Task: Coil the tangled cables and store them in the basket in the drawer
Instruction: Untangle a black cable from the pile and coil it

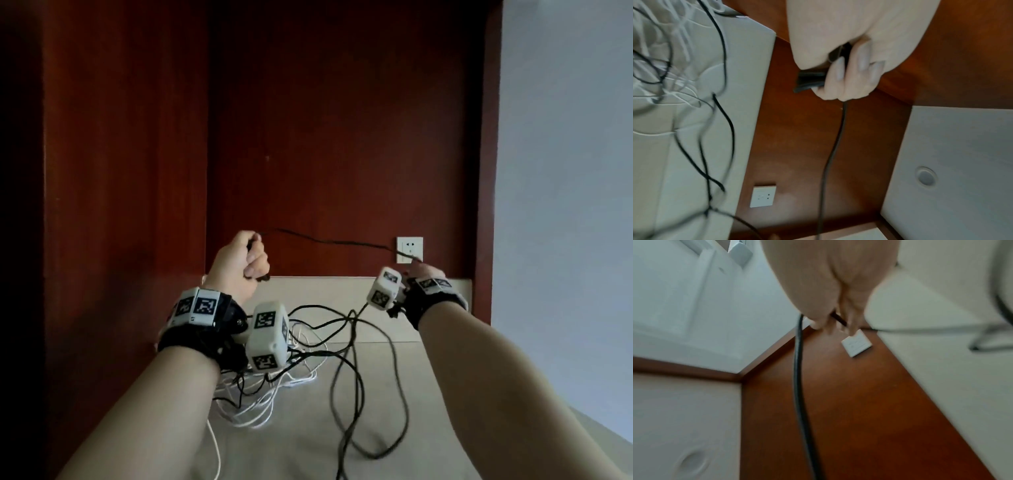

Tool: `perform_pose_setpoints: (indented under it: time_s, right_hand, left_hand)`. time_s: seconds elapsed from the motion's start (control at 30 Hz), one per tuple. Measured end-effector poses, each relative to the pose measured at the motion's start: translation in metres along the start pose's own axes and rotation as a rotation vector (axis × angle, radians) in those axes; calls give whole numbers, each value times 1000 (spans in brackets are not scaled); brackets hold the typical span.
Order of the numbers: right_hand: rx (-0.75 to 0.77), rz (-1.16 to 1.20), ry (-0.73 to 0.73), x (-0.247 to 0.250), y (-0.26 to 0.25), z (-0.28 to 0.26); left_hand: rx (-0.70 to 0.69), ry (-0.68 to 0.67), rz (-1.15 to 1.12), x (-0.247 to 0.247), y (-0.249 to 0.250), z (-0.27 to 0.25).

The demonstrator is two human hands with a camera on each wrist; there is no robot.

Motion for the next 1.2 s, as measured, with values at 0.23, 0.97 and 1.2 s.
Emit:
perform_pose_setpoints:
  time_s: [0.23, 0.97, 1.2]
  right_hand:
    - [590, -40, -29, -21, -136, -4]
    - [942, -1026, -796, -147, -37, -130]
    - [678, -909, -456, -89, -18, -78]
  left_hand:
    - [1, 129, -56, 40, -18, 20]
    - [165, 144, 1099, 13, -70, 7]
    - [252, 157, 591, 11, -71, 5]
Point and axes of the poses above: each hand's wrist, its own z-axis towards the middle knuckle, its own x-axis out of the back of the hand, y = z × x, the point moved 6 cm from there along z, towards the middle knuckle, and after that the axes turned 9 degrees about x, right-handed, at the moved point
